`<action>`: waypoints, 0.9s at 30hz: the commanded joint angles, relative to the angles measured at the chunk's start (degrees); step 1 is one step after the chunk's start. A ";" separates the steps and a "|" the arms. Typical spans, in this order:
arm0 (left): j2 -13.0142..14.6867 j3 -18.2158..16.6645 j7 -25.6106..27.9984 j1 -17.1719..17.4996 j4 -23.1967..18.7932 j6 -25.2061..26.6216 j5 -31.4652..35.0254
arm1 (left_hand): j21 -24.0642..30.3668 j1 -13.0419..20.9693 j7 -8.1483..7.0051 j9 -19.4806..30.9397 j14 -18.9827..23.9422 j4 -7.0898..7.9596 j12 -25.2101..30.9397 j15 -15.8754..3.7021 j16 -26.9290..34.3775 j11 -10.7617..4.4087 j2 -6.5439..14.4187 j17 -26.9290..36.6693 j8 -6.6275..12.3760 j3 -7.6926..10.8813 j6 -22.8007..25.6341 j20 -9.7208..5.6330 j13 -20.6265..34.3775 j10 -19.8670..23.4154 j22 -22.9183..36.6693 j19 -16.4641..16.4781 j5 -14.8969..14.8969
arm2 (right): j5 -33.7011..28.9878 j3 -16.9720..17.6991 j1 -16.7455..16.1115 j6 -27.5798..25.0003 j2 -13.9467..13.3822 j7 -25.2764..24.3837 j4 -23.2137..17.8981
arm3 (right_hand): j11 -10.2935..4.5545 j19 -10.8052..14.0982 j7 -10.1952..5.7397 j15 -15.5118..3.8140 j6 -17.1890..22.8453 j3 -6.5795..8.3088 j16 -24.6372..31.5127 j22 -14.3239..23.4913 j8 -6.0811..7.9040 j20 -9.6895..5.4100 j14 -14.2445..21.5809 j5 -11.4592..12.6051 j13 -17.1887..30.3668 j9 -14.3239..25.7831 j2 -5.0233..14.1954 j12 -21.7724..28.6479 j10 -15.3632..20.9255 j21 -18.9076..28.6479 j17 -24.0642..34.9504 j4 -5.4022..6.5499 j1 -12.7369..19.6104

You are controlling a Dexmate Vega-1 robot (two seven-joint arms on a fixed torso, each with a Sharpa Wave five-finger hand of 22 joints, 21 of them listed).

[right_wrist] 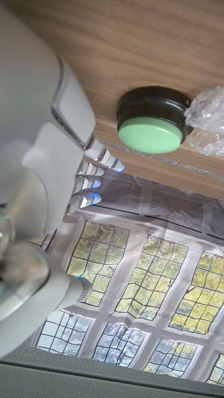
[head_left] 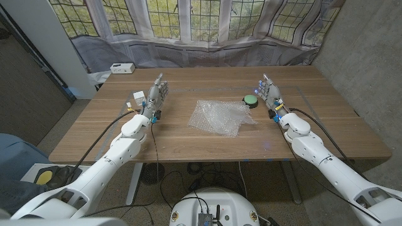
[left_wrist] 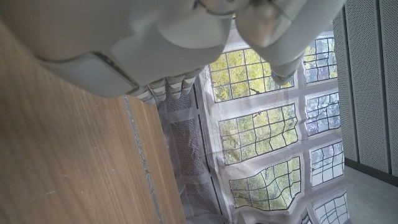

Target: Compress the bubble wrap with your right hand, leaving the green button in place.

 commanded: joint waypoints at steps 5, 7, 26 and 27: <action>1.45 -1.25 -0.30 2.68 -2.97 -0.35 -0.84 | 0.43 0.38 0.53 0.12 -0.11 -0.09 0.52 0.02 0.29 0.53 -0.01 0.30 0.41 0.41 0.40 0.31 0.22 0.46 0.19 -0.54 0.32 | -1.33 -0.33 -2.06 0.95 -0.35 -1.04 -3.02 | 0.29 0.93 0.31 0.43 0.81 0.41 0.54 0.21 0.28 0.18 0.92 0.24 0.07 0.11 0.23 0.42 1.06 0.35 0.18 -0.02 0.54; 1.75 -1.43 -0.66 2.99 -3.44 -0.66 -0.96 | 0.49 0.51 0.57 0.13 0.28 -0.16 0.67 0.04 0.42 0.52 0.09 0.29 0.46 0.43 0.61 0.51 0.21 0.84 0.18 -0.42 0.34 | -1.93 -0.27 -2.55 1.29 -0.69 -1.59 -3.90 | 0.25 1.34 0.13 0.32 1.38 0.43 0.59 0.22 0.43 0.22 1.24 0.24 0.07 0.12 0.33 0.51 1.50 0.39 0.15 -0.05 0.62; 4.25 -3.01 0.07 5.15 -6.46 -0.92 -0.73 | 1.14 1.93 0.89 0.18 3.47 -1.03 1.68 0.43 1.03 0.68 0.97 0.26 1.35 0.73 4.50 1.31 0.17 4.19 0.17 1.80 0.29 | -5.56 0.12 -5.43 4.68 -2.22 -3.66 -10.53 | -0.05 3.91 -0.30 0.01 3.58 0.46 1.09 0.23 0.77 0.20 3.87 0.19 0.11 0.20 0.61 1.10 4.68 0.57 -0.02 -0.39 1.24; 4.29 -3.00 0.39 5.29 -6.74 -0.77 -0.62 | 1.17 1.99 0.89 0.18 3.56 -1.07 1.70 0.40 1.03 0.76 1.01 0.25 1.33 0.75 4.55 1.32 0.17 4.28 0.17 1.91 0.28 | -5.33 0.30 -5.78 5.45 -2.07 -3.50 -10.68 | -0.08 3.96 -0.24 -0.01 3.64 0.46 1.08 0.24 0.77 0.18 3.89 0.19 0.11 0.20 0.62 1.10 4.75 0.56 -0.02 -0.40 1.27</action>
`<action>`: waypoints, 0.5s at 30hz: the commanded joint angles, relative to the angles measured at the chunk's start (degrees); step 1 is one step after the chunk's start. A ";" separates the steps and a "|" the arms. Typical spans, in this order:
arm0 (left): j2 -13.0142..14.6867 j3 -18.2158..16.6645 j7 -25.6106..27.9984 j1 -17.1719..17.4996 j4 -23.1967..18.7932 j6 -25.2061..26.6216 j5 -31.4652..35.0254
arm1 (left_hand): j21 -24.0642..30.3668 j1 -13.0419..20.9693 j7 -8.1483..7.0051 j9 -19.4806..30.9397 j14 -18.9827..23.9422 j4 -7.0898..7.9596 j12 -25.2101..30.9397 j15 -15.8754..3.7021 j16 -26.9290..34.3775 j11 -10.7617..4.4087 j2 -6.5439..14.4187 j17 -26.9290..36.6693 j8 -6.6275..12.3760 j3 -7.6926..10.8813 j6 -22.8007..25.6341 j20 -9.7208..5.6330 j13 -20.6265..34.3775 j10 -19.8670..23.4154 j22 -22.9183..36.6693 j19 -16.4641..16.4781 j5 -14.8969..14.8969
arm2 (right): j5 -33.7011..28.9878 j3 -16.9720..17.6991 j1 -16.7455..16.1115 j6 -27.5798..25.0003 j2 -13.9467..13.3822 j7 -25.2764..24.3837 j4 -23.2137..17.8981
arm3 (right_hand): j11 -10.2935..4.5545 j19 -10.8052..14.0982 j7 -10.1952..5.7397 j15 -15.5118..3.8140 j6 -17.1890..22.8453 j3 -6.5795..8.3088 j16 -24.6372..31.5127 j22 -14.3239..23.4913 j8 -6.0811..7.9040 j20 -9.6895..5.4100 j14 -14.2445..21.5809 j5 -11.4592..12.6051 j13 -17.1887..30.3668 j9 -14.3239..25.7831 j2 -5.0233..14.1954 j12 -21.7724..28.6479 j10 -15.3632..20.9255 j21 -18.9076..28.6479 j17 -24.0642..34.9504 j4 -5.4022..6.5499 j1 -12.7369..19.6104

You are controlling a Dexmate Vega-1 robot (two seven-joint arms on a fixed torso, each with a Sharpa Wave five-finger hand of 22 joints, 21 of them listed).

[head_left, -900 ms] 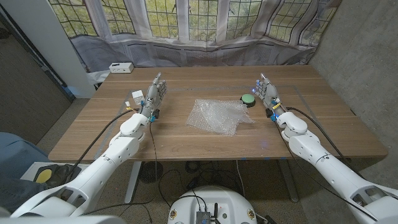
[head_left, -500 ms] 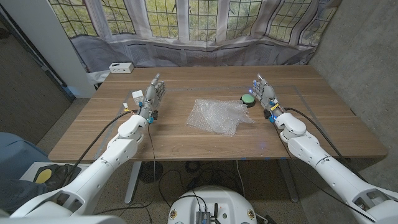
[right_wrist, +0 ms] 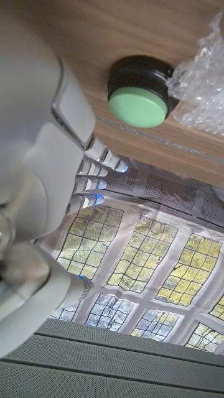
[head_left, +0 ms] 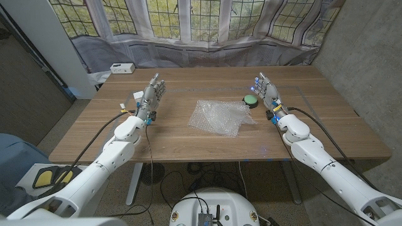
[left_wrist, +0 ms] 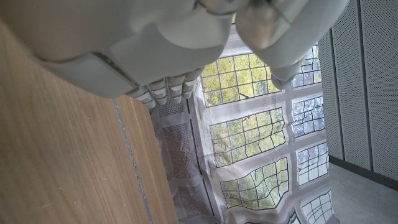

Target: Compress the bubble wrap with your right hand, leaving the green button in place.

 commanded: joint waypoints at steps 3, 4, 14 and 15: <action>1.11 -0.33 1.57 1.04 -1.79 0.49 1.05 | 0.33 1.04 0.24 0.12 0.87 -0.42 0.48 0.11 0.19 0.44 0.02 0.26 0.43 0.08 0.81 0.08 0.19 0.71 0.19 0.52 0.26 | -2.15 0.53 -2.29 3.64 -0.78 -0.59 -3.56 | 0.26 0.97 0.63 0.31 0.58 0.23 0.30 0.25 0.15 0.04 0.72 0.19 0.11 0.22 0.13 0.27 0.70 0.41 0.12 -0.20 0.84; 1.05 -0.29 1.84 1.06 -1.95 0.64 1.13 | 0.37 1.09 0.24 0.13 0.94 -0.45 0.47 0.10 0.19 0.42 0.05 0.26 0.42 0.09 0.84 0.06 0.19 0.70 0.19 0.65 0.26 | -2.23 0.65 -2.54 3.97 -0.96 -0.48 -3.81 | 0.32 1.06 0.68 0.35 0.61 0.23 0.33 0.25 0.14 0.07 0.87 0.18 0.11 0.22 0.14 0.31 0.90 0.41 0.12 -0.21 0.87; 1.20 0.40 3.01 1.94 -4.68 1.62 1.91 | 0.97 2.12 0.46 0.14 3.64 -1.16 1.03 0.26 0.60 0.39 0.48 0.26 0.62 0.29 3.01 0.42 0.20 3.07 0.19 3.23 -0.03 | -5.82 2.45 -5.17 5.41 -3.94 -2.31 -7.68 | 0.68 1.48 0.80 0.42 1.67 0.27 0.39 0.26 0.36 0.38 1.50 0.14 0.14 0.23 0.29 0.43 2.00 0.25 0.10 -0.32 1.16; 1.33 0.39 3.84 2.29 -5.30 1.62 2.49 | 0.99 2.15 0.46 0.14 3.69 -1.19 1.06 0.28 0.59 0.43 0.49 0.26 0.68 0.29 3.24 0.48 0.20 3.19 0.19 3.32 -0.05 | -6.68 2.53 -5.26 5.55 -4.18 -2.73 -7.87 | 0.61 1.48 0.79 0.45 1.71 0.28 0.40 0.26 0.35 0.43 1.57 0.14 0.15 0.23 0.30 0.43 2.07 0.23 0.10 -0.33 1.18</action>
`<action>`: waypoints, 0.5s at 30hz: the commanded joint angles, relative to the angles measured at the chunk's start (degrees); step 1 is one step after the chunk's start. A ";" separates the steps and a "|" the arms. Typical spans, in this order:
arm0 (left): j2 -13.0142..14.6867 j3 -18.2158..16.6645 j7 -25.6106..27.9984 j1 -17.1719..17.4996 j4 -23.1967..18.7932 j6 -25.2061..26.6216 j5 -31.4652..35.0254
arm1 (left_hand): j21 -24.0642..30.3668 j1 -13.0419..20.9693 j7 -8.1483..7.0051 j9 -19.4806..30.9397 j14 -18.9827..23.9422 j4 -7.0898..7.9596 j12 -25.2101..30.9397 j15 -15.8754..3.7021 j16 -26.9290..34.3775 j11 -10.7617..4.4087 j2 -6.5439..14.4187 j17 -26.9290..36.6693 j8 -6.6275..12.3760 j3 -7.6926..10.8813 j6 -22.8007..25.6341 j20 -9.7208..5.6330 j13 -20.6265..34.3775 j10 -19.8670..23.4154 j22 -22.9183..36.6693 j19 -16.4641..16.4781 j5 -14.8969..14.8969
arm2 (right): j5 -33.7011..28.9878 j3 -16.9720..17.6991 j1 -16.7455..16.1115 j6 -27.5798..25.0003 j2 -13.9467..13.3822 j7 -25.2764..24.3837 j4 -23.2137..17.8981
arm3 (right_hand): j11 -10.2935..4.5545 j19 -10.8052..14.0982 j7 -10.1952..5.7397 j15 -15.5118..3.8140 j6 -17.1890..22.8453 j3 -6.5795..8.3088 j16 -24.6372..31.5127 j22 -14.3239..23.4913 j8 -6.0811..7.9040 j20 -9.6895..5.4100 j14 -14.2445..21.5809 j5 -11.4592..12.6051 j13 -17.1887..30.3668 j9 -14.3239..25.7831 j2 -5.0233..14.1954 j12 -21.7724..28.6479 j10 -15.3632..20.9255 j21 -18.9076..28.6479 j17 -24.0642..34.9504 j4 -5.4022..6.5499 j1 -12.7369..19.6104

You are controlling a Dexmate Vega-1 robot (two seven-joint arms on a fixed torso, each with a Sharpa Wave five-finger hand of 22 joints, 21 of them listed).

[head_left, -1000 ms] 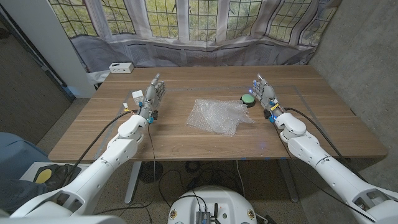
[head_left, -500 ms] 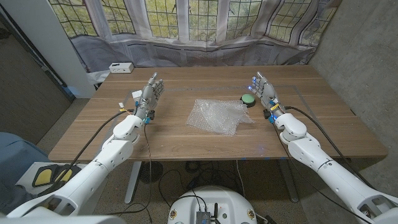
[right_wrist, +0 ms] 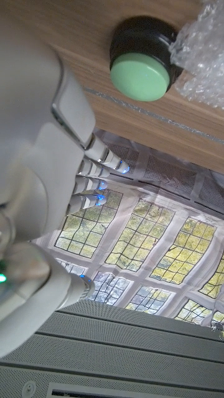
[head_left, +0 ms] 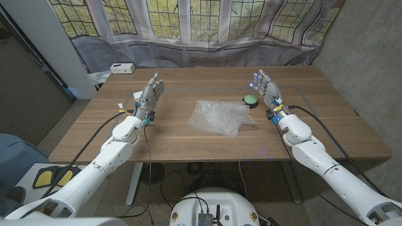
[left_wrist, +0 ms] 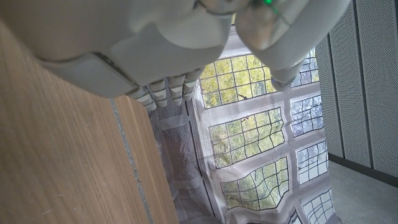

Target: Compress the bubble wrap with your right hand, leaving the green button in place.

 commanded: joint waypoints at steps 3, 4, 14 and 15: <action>0.03 0.42 3.27 1.92 -3.66 0.21 2.07 | 0.62 0.73 0.45 0.14 1.17 -0.62 0.64 0.27 0.59 0.10 0.08 0.27 0.26 0.12 1.36 0.45 0.21 1.22 0.20 1.40 -0.10 | -3.75 1.58 -2.59 2.54 -2.96 -0.85 -3.85 | 0.07 0.64 0.07 0.12 0.69 0.29 0.19 0.27 0.34 0.12 0.78 0.13 0.16 0.23 0.05 0.48 0.95 0.20 0.10 -0.35 0.95; -0.20 0.42 2.94 1.81 -3.29 -0.36 2.02 | 0.64 0.77 0.45 0.14 1.39 -0.67 0.73 0.27 0.60 0.10 0.10 0.27 0.24 0.12 1.52 0.51 0.21 1.55 0.20 1.56 -0.14 | -3.51 1.43 -2.36 2.72 -3.08 -0.03 -3.56 | 0.06 0.65 0.03 0.13 0.76 0.31 0.19 0.27 0.36 0.12 0.81 0.13 0.16 0.23 0.08 0.48 1.00 0.18 0.09 -0.36 0.97; 0.19 -0.46 2.71 2.96 -4.62 -1.41 1.42 | 0.68 0.95 0.42 0.13 2.45 -0.86 0.97 0.35 0.66 0.16 0.21 0.28 0.30 0.07 2.70 0.86 0.23 2.73 0.21 2.34 -0.29 | -8.10 1.31 -2.90 3.15 -3.11 -2.91 -6.76 | -0.22 0.79 -0.36 0.10 1.83 0.39 0.08 0.28 0.57 0.24 0.98 0.07 0.19 0.24 0.30 0.46 1.71 -0.05 0.08 -0.44 1.26; 0.25 -0.59 2.48 3.06 -4.66 -1.35 1.05 | 0.67 0.96 0.38 0.13 2.47 -0.87 0.96 0.38 0.65 0.14 0.22 0.28 0.29 0.06 2.73 0.88 0.23 2.76 0.21 2.34 -0.30 | -9.04 1.36 -2.97 3.06 -3.18 -3.56 -7.17 | -0.10 0.80 -0.44 0.10 1.87 0.39 0.06 0.28 0.57 0.23 0.98 0.06 0.19 0.25 0.31 0.49 1.85 -0.07 0.08 -0.45 1.28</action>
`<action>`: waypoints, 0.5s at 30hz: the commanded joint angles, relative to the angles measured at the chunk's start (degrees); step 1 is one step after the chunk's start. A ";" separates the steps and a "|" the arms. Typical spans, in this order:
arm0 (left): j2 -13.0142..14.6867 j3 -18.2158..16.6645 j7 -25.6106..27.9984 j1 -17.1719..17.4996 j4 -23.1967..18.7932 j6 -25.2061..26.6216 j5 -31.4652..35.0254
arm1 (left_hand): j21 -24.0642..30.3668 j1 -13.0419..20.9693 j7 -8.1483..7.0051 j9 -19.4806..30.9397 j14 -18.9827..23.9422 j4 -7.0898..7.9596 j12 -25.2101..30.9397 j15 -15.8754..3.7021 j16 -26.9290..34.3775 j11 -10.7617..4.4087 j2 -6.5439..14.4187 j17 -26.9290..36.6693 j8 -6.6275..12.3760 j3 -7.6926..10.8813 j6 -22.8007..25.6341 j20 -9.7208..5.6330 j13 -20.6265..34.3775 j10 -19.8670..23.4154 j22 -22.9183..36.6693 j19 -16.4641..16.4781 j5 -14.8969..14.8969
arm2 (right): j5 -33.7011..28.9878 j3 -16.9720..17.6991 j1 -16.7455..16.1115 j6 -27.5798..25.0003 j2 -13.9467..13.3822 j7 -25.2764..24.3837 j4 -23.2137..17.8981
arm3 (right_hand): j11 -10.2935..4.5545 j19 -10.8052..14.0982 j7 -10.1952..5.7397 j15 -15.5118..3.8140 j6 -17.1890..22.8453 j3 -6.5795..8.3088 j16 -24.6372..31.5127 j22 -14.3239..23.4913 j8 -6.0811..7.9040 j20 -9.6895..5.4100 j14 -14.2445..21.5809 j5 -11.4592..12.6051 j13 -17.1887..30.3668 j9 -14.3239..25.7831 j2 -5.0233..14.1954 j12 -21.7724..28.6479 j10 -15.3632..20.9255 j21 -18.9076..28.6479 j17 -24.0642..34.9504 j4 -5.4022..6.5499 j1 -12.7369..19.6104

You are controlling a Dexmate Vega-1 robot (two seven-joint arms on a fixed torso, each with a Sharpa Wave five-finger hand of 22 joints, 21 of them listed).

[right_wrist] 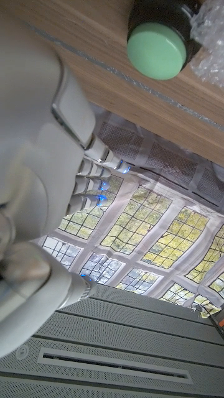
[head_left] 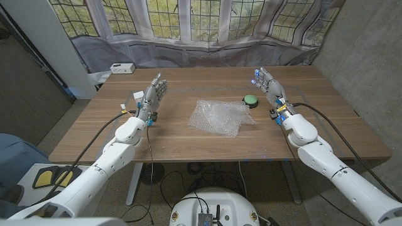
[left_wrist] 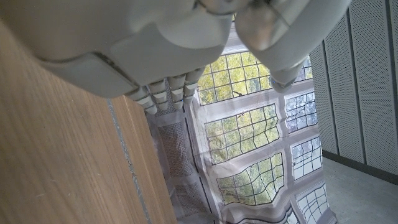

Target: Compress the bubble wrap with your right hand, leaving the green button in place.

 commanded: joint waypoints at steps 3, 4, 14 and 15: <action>0.88 -1.14 -0.42 1.47 -1.54 -0.71 -0.79 | 0.16 0.70 0.00 0.14 0.56 -0.43 0.51 0.16 0.18 0.28 -0.06 0.29 0.25 0.05 0.57 0.18 0.24 0.55 0.22 0.45 -0.33 | -5.79 0.23 -0.79 1.76 -0.18 -3.13 -3.40 | 0.15 0.67 -0.10 0.17 0.93 0.16 0.05 0.28 0.33 0.10 0.34 0.05 0.21 0.26 0.34 0.27 0.67 -0.10 0.08 -0.23 0.73; 1.09 -1.23 -0.54 1.56 -1.64 -0.61 -0.86 | 0.14 0.71 0.00 0.14 0.58 -0.44 0.50 0.13 0.16 0.29 -0.05 0.29 0.23 0.05 0.58 0.21 0.24 0.57 0.22 0.44 -0.34 | -6.20 0.20 -0.86 1.63 -0.16 -3.43 -3.64 | 0.13 0.74 -0.19 0.19 0.92 0.17 0.04 0.29 0.32 0.15 0.34 0.05 0.21 0.26 0.35 0.26 0.71 -0.09 0.08 -0.24 0.75; 2.15 -1.32 -1.23 1.64 -2.17 0.21 -0.85 | -0.04 0.84 -0.05 0.14 0.67 -0.55 0.35 0.26 -0.02 0.48 0.09 0.29 0.08 0.06 0.82 0.37 0.24 0.59 0.22 0.40 -0.43 | -8.97 0.50 -1.73 2.90 0.21 -5.13 -4.60 | 0.17 0.63 -1.42 0.23 2.53 0.24 -0.16 0.30 0.69 0.71 0.40 -0.03 0.25 0.33 0.50 0.30 1.74 -0.48 0.05 -0.38 1.12; 2.24 -1.29 -1.28 1.59 -2.22 0.37 -0.83 | -0.06 0.85 -0.04 0.14 0.67 -0.56 0.34 0.26 -0.03 0.50 0.10 0.29 0.07 0.06 0.83 0.35 0.24 0.58 0.22 0.37 -0.43 | -9.47 0.57 -1.76 3.22 0.20 -5.30 -4.57 | 0.17 0.58 -1.45 0.21 2.51 0.25 -0.18 0.30 0.67 0.74 0.38 -0.03 0.26 0.34 0.51 0.28 1.74 -0.51 0.04 -0.39 1.16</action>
